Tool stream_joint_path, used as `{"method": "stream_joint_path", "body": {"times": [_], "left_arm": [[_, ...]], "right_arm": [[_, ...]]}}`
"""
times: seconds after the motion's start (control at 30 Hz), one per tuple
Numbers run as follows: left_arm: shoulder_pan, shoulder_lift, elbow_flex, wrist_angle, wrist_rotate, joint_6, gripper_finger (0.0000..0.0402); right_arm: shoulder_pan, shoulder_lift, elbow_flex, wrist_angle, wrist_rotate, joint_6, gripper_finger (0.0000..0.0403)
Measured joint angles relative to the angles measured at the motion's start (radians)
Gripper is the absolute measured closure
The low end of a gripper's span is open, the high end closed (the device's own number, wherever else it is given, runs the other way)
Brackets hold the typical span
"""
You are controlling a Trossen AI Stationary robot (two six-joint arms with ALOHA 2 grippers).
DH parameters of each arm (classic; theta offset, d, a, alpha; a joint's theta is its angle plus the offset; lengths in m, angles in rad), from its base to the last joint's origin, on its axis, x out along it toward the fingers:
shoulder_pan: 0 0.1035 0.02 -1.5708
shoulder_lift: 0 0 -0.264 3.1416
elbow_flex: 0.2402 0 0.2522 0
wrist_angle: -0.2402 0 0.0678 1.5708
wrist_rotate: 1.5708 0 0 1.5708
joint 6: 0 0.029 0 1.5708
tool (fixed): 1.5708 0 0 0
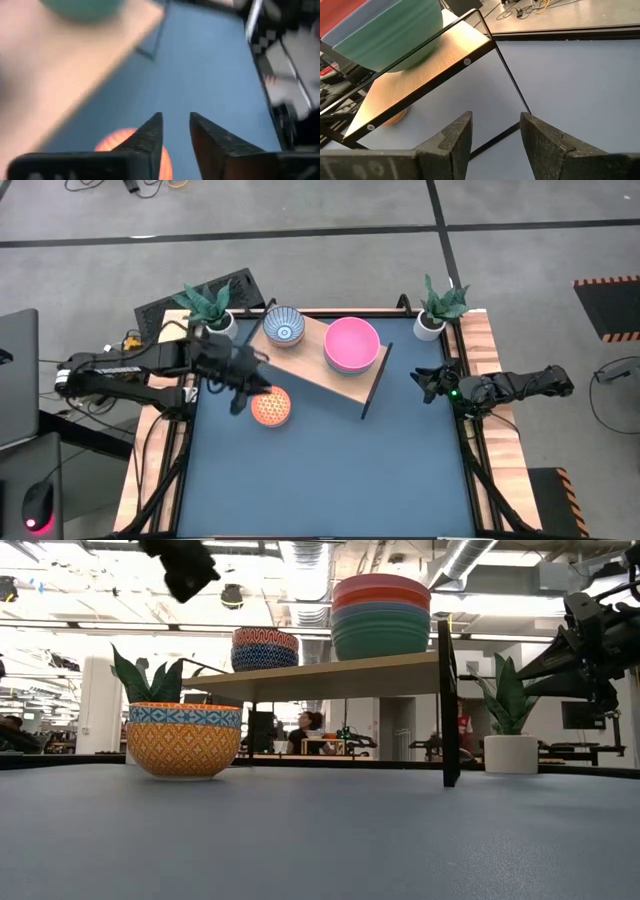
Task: Place and stack bowls onto a shelf
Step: Stack the printed orange bowl onto the printed blue bowl on the shelf
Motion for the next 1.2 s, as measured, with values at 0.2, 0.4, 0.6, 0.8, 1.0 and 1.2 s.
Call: {"method": "stream_joint_path", "body": {"times": [0.2,0.4,0.6,0.8,1.0,1.2], "left_arm": [[-0.074,0.081,0.000,-0.181,-0.032,0.024,0.0258],[-0.122,0.205,0.000,-0.203,-0.025,0.088,0.0237],[-0.176,0.312,0.000,-0.205,-0.021,0.150,0.0237],[-0.194,0.416,0.000,-0.205,-0.047,0.173,0.0237],[-0.194,0.514,-0.001,-0.204,-0.039,0.197,0.0237],[-0.193,0.560,-0.001,-0.194,-0.002,0.182,0.0257]], "right_arm": [[-0.001,0.000,0.000,0.000,0.000,0.004,0.0212],[-0.001,0.000,0.000,0.000,0.000,0.005,0.0212],[-0.001,0.000,0.000,0.000,0.000,0.030,0.0212],[-0.001,0.000,0.000,0.000,0.000,0.032,0.0212],[-0.001,0.000,0.000,0.000,0.000,0.032,0.0212],[-0.001,0.000,0.000,0.000,-0.001,0.032,0.0212]]}}
